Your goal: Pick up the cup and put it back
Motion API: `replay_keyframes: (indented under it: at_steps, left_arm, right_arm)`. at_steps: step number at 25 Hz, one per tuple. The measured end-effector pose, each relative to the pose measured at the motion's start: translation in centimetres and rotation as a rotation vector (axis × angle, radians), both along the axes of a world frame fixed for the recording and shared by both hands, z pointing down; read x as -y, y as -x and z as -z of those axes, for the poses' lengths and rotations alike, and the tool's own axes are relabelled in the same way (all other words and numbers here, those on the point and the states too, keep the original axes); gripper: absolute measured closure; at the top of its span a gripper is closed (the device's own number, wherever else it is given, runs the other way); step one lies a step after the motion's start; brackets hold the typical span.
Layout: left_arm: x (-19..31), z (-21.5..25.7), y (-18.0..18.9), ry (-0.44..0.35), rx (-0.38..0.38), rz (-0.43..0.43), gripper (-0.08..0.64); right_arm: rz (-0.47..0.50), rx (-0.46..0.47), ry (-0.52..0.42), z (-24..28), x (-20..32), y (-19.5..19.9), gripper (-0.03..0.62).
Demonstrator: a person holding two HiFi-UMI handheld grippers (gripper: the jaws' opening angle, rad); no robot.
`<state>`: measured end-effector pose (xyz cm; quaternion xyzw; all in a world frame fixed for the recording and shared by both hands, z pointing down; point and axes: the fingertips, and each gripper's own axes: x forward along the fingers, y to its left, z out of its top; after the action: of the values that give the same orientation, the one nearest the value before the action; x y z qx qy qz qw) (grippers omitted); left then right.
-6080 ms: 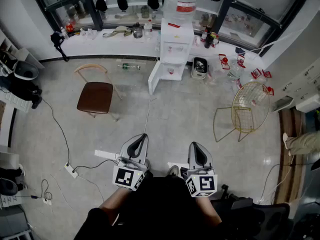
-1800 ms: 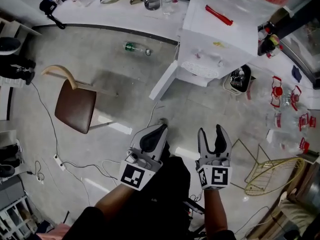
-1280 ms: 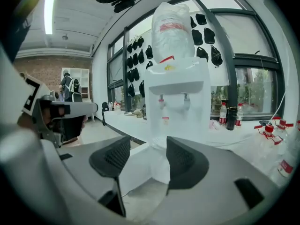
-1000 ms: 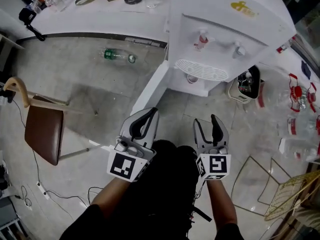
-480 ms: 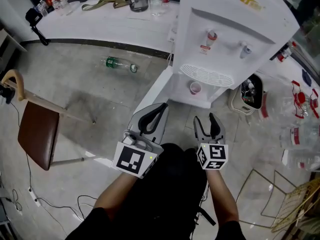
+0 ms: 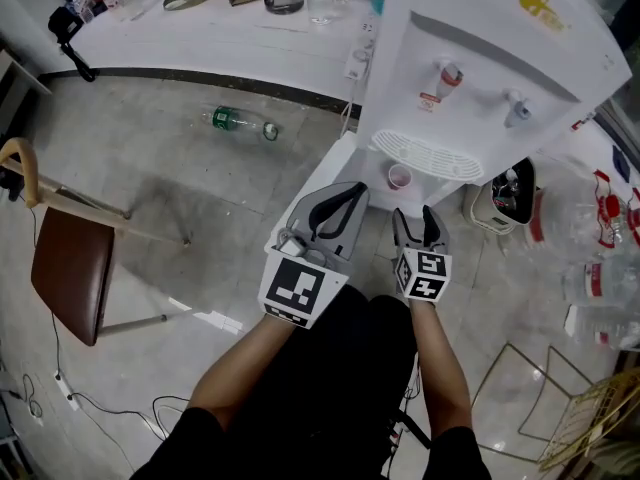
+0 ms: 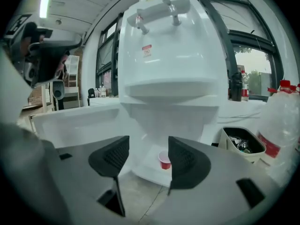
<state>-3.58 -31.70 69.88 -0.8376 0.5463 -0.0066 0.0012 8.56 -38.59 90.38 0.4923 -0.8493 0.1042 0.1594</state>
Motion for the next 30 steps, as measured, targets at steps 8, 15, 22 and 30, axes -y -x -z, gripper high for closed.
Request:
replay_keyframes:
  at_steps: [8,15,22,30]
  left_arm:
    - [2.2,-3.1,0.2,0.041,-0.021,-0.041,0.553]
    - [3.9,-5.3,0.8,0.065,-0.011,-0.055,0.552]
    - [5.6,-6.2,1.0,0.088,-0.023,-0.059,0.552]
    - [5.8,-6.7,1.0,0.097,-0.033,-0.078,0.552]
  right_arm:
    - [-0.085,-0.031,0.115,-7.5,5.6,0.6,0.336]
    - [-0.110,-0.070,0.224,-14.4,10.1,1.1,0.310]
    - [-0.129,-0.117,0.309,-18.7,13.2,0.9,0.272]
    - [-0.169,-0.138,0.346,-20.6,15.0,0.6,0.264]
